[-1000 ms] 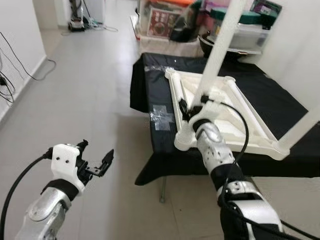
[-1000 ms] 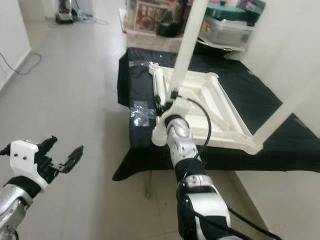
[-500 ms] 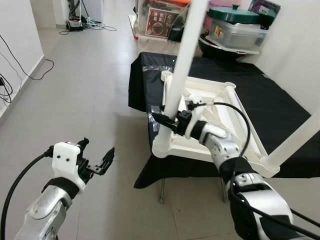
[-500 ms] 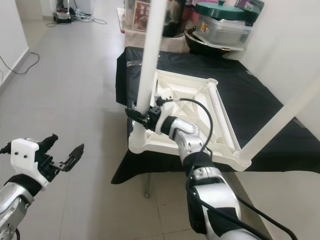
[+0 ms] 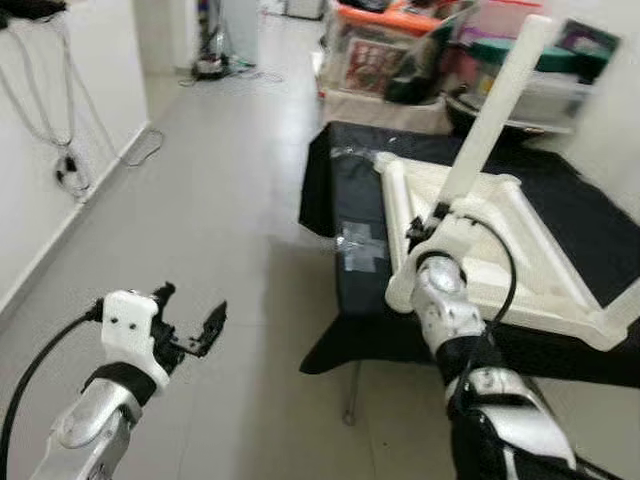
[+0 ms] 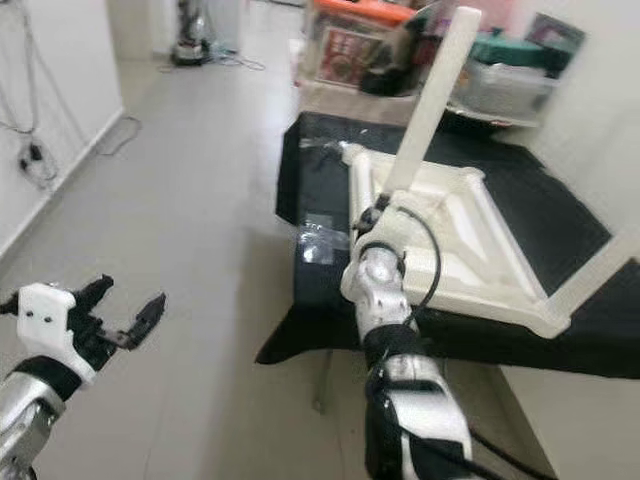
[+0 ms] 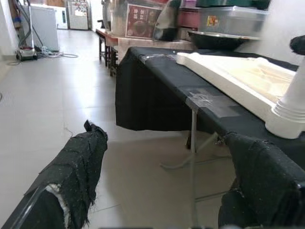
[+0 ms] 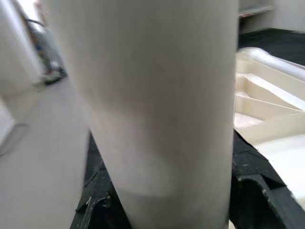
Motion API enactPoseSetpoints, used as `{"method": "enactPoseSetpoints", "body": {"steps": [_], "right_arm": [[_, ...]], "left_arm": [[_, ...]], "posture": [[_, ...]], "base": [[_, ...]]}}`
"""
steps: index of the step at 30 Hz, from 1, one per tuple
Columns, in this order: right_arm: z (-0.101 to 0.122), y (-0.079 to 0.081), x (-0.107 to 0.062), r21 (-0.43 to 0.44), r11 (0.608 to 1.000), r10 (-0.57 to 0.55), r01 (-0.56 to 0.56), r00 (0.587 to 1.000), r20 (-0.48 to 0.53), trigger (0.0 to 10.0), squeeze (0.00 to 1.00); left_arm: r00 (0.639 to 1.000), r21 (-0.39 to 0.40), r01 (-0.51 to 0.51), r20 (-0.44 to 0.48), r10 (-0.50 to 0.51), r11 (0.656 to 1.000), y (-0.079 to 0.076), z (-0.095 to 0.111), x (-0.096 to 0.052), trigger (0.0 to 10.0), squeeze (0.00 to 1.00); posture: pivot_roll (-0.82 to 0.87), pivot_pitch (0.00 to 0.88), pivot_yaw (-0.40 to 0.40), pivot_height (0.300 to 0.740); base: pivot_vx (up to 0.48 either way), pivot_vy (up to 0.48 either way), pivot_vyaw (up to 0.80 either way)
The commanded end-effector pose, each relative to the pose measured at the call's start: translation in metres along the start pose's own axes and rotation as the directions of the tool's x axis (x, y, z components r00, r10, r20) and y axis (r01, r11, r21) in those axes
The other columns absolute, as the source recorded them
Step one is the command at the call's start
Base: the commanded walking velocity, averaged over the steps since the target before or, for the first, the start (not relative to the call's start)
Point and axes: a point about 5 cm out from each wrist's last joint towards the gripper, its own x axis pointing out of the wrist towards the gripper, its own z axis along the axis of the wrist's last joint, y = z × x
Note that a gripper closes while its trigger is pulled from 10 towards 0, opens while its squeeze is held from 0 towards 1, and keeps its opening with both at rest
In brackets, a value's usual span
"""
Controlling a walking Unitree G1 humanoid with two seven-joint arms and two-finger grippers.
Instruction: Building children table
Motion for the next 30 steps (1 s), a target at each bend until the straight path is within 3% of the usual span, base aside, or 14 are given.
{"method": "enactPoseSetpoints", "body": {"steps": [1, 2, 4, 5, 7, 8, 12, 17, 18, 19, 20, 21, 27, 30], "right_arm": [[-0.017, 0.017, -0.008, -0.020, 0.989, 0.143, -0.144, 0.989, -0.046, 10.0, 0.00], [-0.001, 0.027, -0.007, 0.060, 0.972, 0.226, -0.229, 0.972, 0.058, 10.0, 1.00], [0.006, 0.029, -0.005, 0.058, 0.968, 0.237, -0.243, 0.967, 0.089, 10.0, 1.00], [0.020, 0.035, -0.001, 0.067, 0.933, 0.343, -0.353, 0.931, 0.124, 10.0, 0.36], [0.028, 0.039, 0.001, 0.066, 0.901, 0.416, -0.428, 0.898, 0.142, 10.0, 0.36], [0.040, 0.043, 0.001, 0.051, 0.836, 0.531, -0.546, 0.830, 0.172, 10.0, 0.00], [0.046, 0.048, -0.010, -0.062, 0.541, 0.838, -0.838, 0.532, 0.125, 10.0, 0.00], [0.025, 0.049, -0.021, -0.095, 0.344, 0.938, -0.934, 0.347, -0.014, 9.8, 0.00], [0.018, 0.049, -0.022, -0.104, 0.322, 0.943, -0.941, 0.328, -0.048, 6.0, 0.00], [0.018, 0.049, -0.022, -0.104, 0.322, 0.943, -0.941, 0.328, -0.048, 6.0, 0.00], [0.013, 0.051, -0.019, -0.118, 0.379, 0.919, -0.918, 0.388, -0.064, 2.8, 0.00], [0.008, 0.051, -0.007, -0.120, 0.578, 0.806, -0.807, 0.587, -0.072, 0.0, 0.00], [0.006, 0.032, 0.010, -0.100, 0.858, 0.498, -0.504, 0.863, -0.078, 0.0, 0.00], [-0.009, -0.022, 0.017, -0.009, 1.000, -0.003, 0.002, 0.989, -0.145, 0.0, 0.00]], "left_arm": [[1.000, -0.009, 0.017, 0.001, -0.017, 1.000, -0.003, 0.000, 0.002, 10.0, 0.00], [1.000, -0.009, 0.018, 0.001, -0.018, 1.000, -0.004, 0.000, 0.003, 10.0, 0.00], [1.000, -0.009, 0.018, 0.001, -0.018, 1.000, -0.004, 0.000, 0.003, 10.0, 0.00], [1.000, -0.009, 0.016, 0.003, -0.016, 1.000, -0.004, 0.000, 0.003, 10.0, 0.00], [1.000, -0.010, 0.016, 0.003, -0.016, 1.000, -0.003, 0.000, 0.003, 10.0, 0.00], [1.000, -0.010, 0.015, 0.004, -0.015, 1.000, -0.003, 0.000, 0.003, 10.0, 0.00], [1.000, -0.013, 0.020, 0.006, -0.020, 1.000, -0.004, 0.000, 0.005, 10.0, 0.00], [1.000, -0.013, 0.023, 0.005, -0.023, 1.000, -0.004, 0.000, 0.005, 10.0, 0.00], [1.000, -0.013, 0.024, 0.005, -0.024, 1.000, -0.004, 0.000, 0.005, 10.0, 0.00], [1.000, -0.013, 0.024, 0.005, -0.024, 1.000, -0.004, 0.000, 0.005, 10.0, 0.00], [1.000, -0.012, 0.023, 0.004, -0.023, 1.000, -0.004, 0.000, 0.005, 10.0, 0.00], [1.000, -0.011, 0.021, 0.002, -0.021, 1.000, -0.004, 0.000, 0.004, 10.0, 0.00], [1.000, -0.009, 0.018, 0.000, -0.018, 1.000, -0.004, 0.000, 0.002, 10.0, 0.00], [1.000, -0.011, 0.022, -0.003, -0.022, 1.000, -0.005, 0.000, 0.001, 10.0, 0.00]], "posture": [[0.16, 0.000, -0.161, 0.740], [0.17, 0.000, -0.164, 0.740], [0.17, 0.000, -0.165, 0.740], [0.17, 0.000, -0.166, 0.740], [0.17, 0.000, -0.166, 0.740], [0.16, 0.000, -0.165, 0.740], [0.17, 0.000, -0.168, 0.740], [0.17, 0.000, -0.170, 0.740], [0.17, 0.000, -0.170, 0.740], [0.17, 0.000, -0.170, 0.740], [0.19, 0.000, -0.178, 0.740], [0.19, 0.000, -0.180, 0.740], [0.19, 0.000, -0.174, 0.740], [0.18, 0.000, -0.168, 0.740]], "base": [[0.000, 0.000, 0.00], [0.000, 0.000, 0.00], [0.000, 0.000, 0.00], [0.000, 0.000, 0.00], [0.000, 0.000, 0.00], [0.000, 0.000, 0.00], [0.000, 0.000, 0.00], [0.000, 0.000, 0.00], [0.000, 0.000, 0.00], [0.000, 0.000, 0.00], [0.000, 0.000, 0.00], [0.000, 0.000, 0.00], [0.000, 0.000, 0.00], [0.000, 0.000, 0.00]]}}
